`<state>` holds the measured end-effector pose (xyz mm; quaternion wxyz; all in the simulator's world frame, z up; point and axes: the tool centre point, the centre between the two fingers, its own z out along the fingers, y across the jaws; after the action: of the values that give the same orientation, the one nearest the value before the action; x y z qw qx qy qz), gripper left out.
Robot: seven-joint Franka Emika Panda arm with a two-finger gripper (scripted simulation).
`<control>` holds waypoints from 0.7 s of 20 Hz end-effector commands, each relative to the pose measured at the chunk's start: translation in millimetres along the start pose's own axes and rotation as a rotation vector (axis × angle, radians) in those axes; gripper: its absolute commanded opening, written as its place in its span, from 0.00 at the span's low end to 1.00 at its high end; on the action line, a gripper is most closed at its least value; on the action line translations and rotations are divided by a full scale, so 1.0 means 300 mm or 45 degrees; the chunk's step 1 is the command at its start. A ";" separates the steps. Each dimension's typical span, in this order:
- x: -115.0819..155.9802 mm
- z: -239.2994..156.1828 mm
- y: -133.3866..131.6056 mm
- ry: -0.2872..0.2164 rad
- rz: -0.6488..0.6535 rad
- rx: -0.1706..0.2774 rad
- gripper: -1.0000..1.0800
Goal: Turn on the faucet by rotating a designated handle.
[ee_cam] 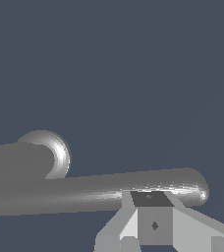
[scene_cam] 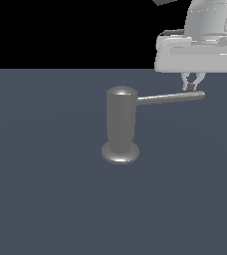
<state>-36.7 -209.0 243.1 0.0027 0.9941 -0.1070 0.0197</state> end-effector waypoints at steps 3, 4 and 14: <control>0.043 0.034 -0.012 -0.020 -0.003 0.001 0.00; 0.052 0.036 -0.012 -0.021 -0.001 0.001 0.00; 0.147 0.053 -0.012 -0.032 0.010 0.001 0.00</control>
<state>8.4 -208.3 243.2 0.0008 0.9942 -0.1055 0.0183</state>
